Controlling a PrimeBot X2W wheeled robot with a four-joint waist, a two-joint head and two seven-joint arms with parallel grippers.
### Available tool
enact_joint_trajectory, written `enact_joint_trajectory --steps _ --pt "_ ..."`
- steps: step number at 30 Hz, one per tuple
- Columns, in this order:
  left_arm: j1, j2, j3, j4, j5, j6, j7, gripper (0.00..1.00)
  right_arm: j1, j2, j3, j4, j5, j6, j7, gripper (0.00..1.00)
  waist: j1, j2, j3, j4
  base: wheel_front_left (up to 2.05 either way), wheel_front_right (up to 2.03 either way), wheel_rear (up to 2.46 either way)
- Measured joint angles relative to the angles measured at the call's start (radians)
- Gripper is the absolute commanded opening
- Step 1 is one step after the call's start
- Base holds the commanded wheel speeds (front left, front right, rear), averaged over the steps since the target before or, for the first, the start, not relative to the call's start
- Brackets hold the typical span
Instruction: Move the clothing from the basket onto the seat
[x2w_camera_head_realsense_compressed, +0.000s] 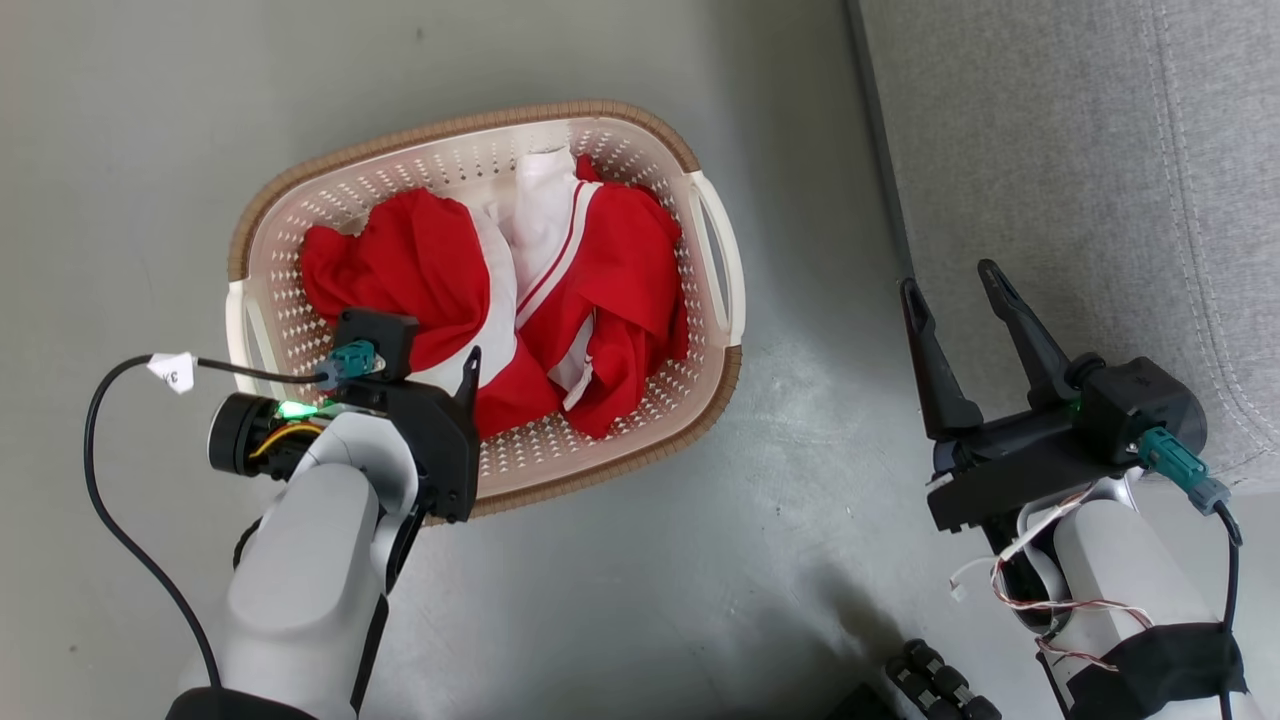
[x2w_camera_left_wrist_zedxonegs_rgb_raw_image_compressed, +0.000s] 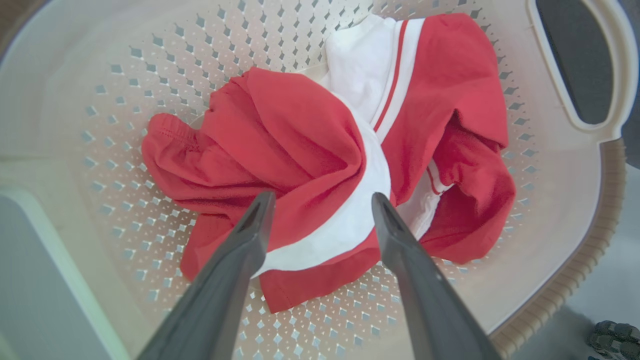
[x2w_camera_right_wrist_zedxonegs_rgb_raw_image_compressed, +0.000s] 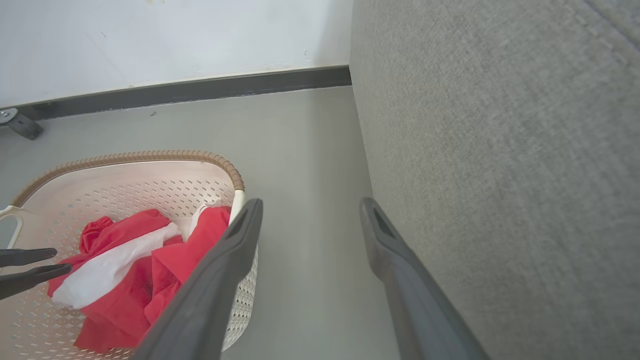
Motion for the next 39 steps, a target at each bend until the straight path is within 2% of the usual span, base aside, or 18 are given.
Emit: enact_joint_trajectory --steps 26,39 --pt "-0.113 0.012 -0.004 0.08 -0.007 -0.015 -0.054 1.0 0.012 0.003 -0.005 -0.045 -0.018 0.007 -0.007 1.0 0.0 -0.0003 0.087 0.005 0.0 0.0 0.0" --pt "-0.13 0.013 -0.015 0.122 -0.041 -0.012 -0.072 1.0 0.013 0.006 -0.012 -0.041 -0.02 0.007 -0.007 1.0 0.0 -0.0003 0.087 0.009 0.0 0.0 0.0"
